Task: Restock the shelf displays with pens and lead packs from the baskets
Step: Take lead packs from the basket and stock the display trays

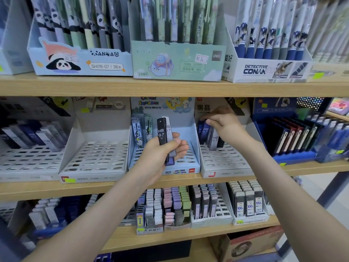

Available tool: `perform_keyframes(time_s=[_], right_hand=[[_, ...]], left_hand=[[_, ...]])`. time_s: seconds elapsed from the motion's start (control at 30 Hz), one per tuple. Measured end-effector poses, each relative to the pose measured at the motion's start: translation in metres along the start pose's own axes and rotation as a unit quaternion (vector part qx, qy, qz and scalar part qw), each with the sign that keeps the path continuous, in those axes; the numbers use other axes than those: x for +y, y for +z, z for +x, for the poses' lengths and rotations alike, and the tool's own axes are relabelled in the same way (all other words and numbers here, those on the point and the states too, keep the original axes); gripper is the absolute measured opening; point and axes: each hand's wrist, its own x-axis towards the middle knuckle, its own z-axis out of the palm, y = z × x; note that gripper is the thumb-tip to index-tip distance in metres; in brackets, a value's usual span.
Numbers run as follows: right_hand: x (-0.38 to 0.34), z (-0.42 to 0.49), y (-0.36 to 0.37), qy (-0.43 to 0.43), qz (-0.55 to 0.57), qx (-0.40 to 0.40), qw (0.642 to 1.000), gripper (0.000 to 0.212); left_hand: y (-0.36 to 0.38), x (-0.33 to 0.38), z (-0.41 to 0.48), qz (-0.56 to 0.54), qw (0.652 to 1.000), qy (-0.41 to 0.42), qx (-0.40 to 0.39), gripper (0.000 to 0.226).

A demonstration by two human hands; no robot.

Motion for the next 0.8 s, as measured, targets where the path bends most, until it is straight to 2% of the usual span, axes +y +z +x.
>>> perform_keyframes(time_s=[0.13, 0.2, 0.27, 0.37, 0.53, 0.63, 0.7, 0.77, 0.8], right_hand=[[-0.004, 0.003, 0.002, -0.009, 0.044, 0.046, 0.998, 0.019], [-0.004, 0.009, 0.005, -0.009, 0.022, 0.032, 0.999, 0.014], [-0.001, 0.012, 0.011, -0.001, -0.014, 0.012, 1.000, 0.018], [0.002, 0.009, 0.015, -0.017, -0.038, 0.023, 0.999, 0.026], [0.003, -0.007, 0.018, -0.035, -0.160, 0.017, 0.986, 0.037], [0.003, -0.021, 0.021, -0.067, -0.179, 0.046, 0.981, 0.039], [-0.005, -0.031, 0.018, -0.069, -0.103, 0.085, 0.989, 0.038], [-0.022, -0.044, 0.015, -0.075, 0.059, 0.097, 0.991, 0.037], [-0.033, -0.052, 0.013, -0.075, 0.143, 0.075, 0.984, 0.032]], left_hand=[[0.000, -0.001, 0.001, 0.022, 1.000, 0.014, -0.004, 0.013], [-0.001, -0.002, 0.002, 0.026, 0.999, 0.017, -0.006, 0.013], [-0.003, -0.002, 0.002, 0.026, 0.999, 0.018, -0.008, 0.013], [-0.004, -0.001, 0.001, 0.025, 0.999, 0.020, -0.019, 0.013], [-0.005, 0.000, -0.004, 0.037, 0.997, 0.004, -0.061, 0.014], [-0.004, 0.001, -0.008, 0.066, 0.994, -0.007, -0.082, 0.011], [-0.004, 0.001, -0.010, 0.072, 0.992, -0.017, -0.098, 0.009], [-0.002, 0.002, -0.012, 0.072, 0.990, -0.025, -0.122, 0.007], [-0.001, 0.001, -0.013, 0.077, 0.987, -0.029, -0.136, 0.006]])
